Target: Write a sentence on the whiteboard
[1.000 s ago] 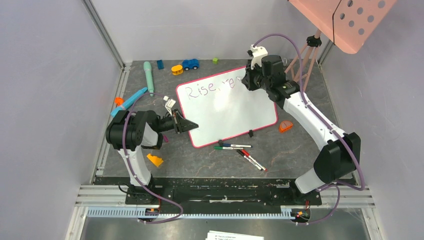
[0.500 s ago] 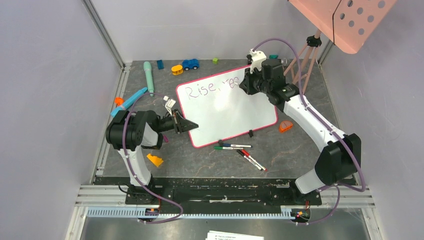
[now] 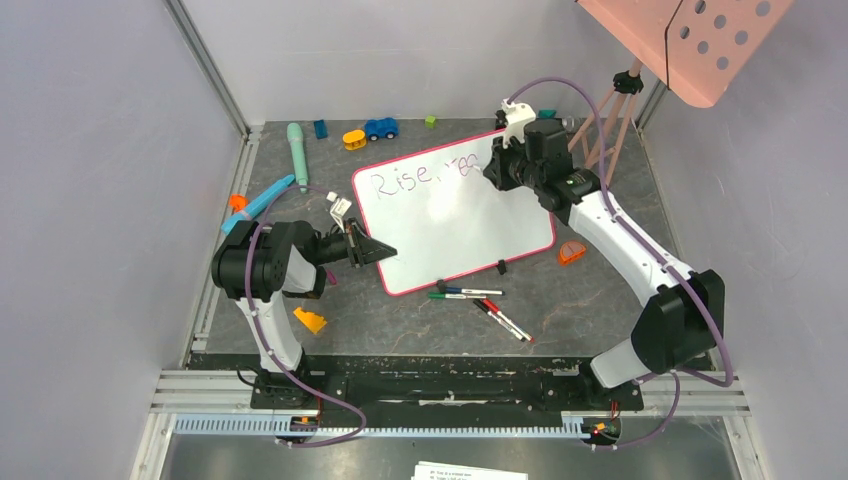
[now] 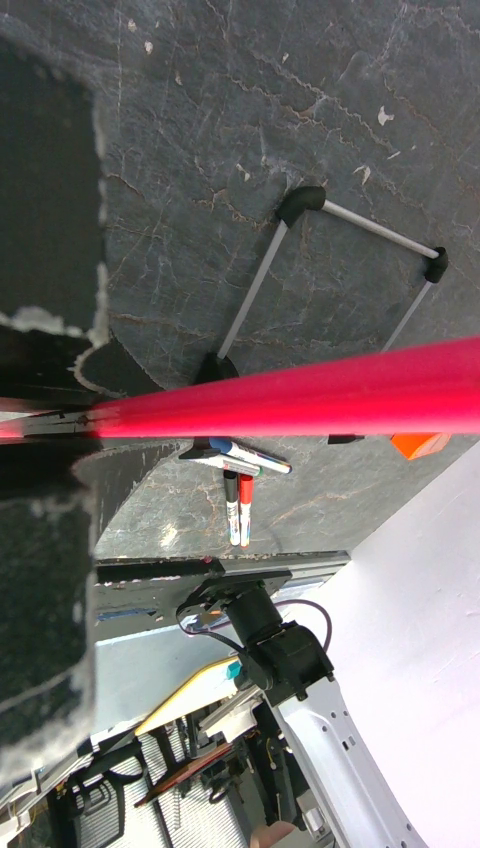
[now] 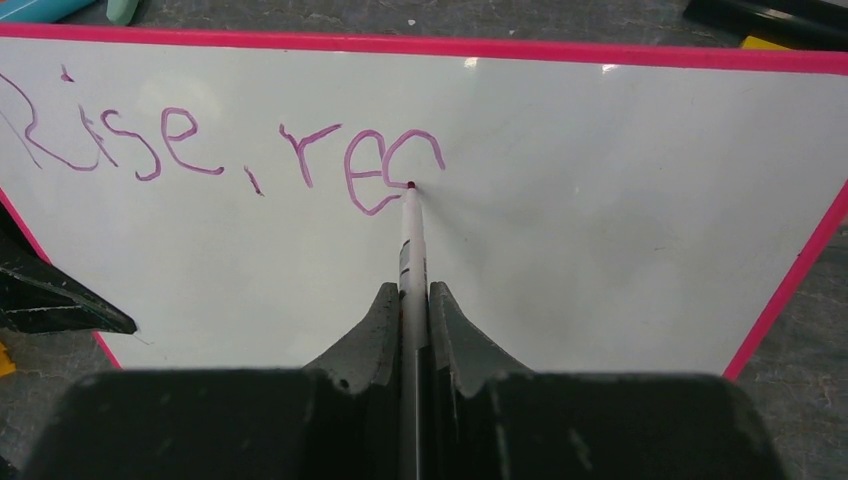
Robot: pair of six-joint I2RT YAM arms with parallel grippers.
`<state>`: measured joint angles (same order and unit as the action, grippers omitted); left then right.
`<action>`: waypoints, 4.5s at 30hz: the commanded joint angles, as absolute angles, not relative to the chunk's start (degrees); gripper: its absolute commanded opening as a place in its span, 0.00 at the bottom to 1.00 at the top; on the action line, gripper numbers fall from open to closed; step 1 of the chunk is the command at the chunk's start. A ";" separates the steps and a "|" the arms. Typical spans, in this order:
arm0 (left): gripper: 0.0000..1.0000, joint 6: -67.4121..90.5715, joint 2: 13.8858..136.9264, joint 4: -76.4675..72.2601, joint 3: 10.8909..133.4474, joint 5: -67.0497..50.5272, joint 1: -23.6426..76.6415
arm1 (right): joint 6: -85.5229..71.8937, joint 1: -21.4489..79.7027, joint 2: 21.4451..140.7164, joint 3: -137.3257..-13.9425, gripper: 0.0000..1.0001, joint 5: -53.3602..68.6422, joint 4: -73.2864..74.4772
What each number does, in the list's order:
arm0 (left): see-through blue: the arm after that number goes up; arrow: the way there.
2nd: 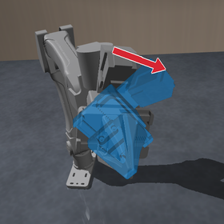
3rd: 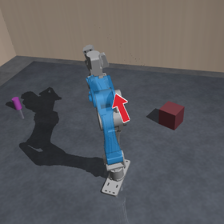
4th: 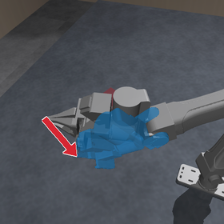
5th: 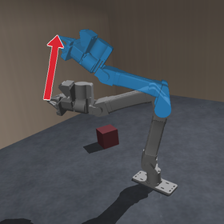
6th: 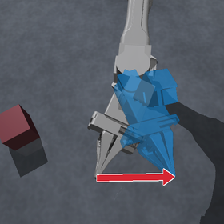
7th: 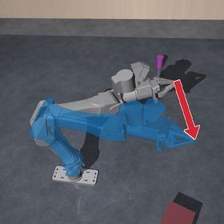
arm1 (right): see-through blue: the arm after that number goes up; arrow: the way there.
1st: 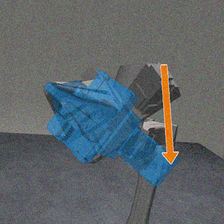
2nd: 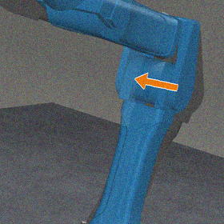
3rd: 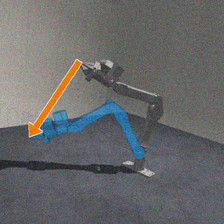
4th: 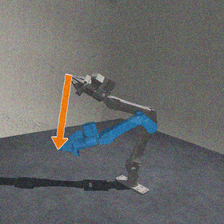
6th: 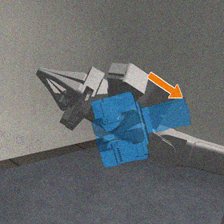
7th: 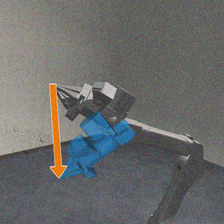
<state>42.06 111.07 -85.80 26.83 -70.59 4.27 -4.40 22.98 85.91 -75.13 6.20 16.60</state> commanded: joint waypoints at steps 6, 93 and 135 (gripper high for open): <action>0.03 36.74 111.09 -89.21 25.91 -74.99 5.54 | -2.86 21.90 89.08 -81.98 0.00 2.81 16.89; 0.04 36.65 111.01 -89.21 26.02 -75.06 5.59 | -3.02 19.86 85.53 -77.17 0.00 7.44 19.24; 0.03 36.70 110.92 -89.21 25.91 -74.99 5.60 | -2.53 18.54 88.42 -86.90 0.00 3.94 17.69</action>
